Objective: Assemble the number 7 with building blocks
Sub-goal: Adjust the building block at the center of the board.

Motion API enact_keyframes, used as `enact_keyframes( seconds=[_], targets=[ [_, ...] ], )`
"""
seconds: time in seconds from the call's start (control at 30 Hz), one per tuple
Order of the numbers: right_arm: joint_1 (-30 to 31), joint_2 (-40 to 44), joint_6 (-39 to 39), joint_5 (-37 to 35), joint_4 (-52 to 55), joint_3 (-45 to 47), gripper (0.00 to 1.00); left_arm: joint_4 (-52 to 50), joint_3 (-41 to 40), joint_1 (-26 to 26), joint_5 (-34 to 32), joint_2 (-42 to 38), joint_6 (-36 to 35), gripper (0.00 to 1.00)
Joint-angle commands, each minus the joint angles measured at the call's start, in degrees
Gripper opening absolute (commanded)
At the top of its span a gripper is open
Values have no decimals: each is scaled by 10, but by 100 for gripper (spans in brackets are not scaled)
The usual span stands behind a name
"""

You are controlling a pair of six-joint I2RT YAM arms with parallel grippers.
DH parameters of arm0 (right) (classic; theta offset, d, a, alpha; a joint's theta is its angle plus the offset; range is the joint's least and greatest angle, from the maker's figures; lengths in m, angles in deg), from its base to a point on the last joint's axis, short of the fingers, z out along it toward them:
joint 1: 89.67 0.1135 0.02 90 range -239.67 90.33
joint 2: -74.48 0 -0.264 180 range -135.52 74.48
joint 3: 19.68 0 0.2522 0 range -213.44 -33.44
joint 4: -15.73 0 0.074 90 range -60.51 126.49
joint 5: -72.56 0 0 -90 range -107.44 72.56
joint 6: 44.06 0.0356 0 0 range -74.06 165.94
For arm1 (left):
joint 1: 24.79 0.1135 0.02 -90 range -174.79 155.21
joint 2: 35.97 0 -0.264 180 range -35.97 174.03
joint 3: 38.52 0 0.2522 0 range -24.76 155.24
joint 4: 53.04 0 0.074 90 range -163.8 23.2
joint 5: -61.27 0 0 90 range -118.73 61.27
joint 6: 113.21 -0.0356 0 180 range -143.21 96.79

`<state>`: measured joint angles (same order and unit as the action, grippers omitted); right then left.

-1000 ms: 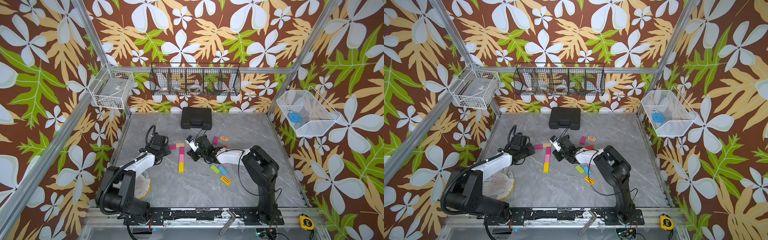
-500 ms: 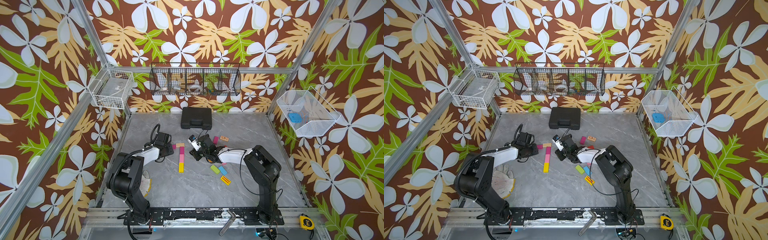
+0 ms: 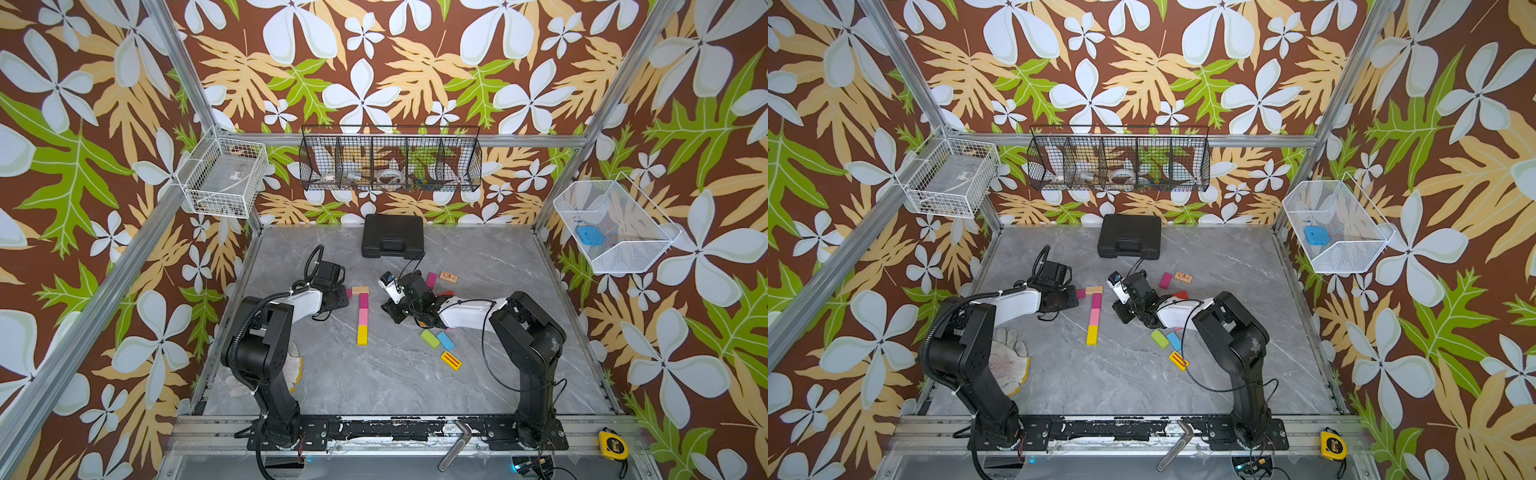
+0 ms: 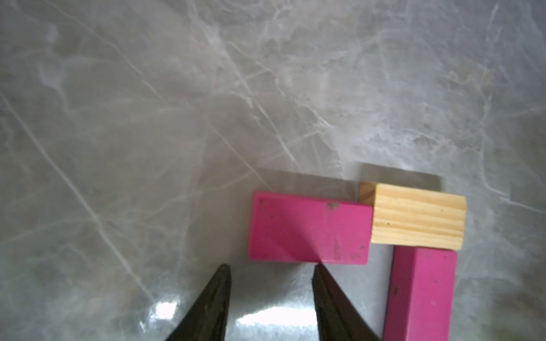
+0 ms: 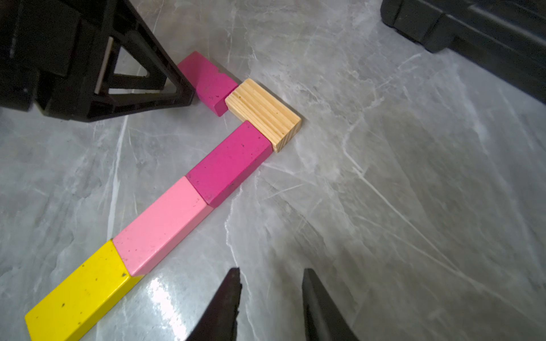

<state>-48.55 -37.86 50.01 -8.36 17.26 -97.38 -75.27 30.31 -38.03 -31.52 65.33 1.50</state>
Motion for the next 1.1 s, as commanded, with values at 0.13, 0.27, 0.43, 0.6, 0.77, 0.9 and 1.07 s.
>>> enact_keyframes(
  seconds=[0.13, 0.27, 0.43, 0.6, 0.77, 0.9, 1.07],
  targets=[
    [-4, 9, 3, 4, -21, 11, 36, -25, 15, 0, 1, 15, -6, 48],
    [-4, 9, 5, 7, -24, 15, 36, -26, 18, 0, 4, 16, -6, 47],
    [-6, 7, 5, 10, -24, 15, 36, -19, -7, 0, -7, -14, 5, 48],
    [-7, 1, 5, 14, -22, 5, 36, -26, -19, 0, -41, -48, 13, 46],
    [-7, -1, 4, 16, -21, 1, 36, -33, -4, 1, -49, -37, 5, 45],
    [-7, 3, 3, 15, -20, 4, 36, -36, 9, 1, -50, -24, 2, 45],
    [-9, 7, 3, 13, -22, 8, 36, -46, 26, 1, -58, -7, -2, 45]
  ],
)
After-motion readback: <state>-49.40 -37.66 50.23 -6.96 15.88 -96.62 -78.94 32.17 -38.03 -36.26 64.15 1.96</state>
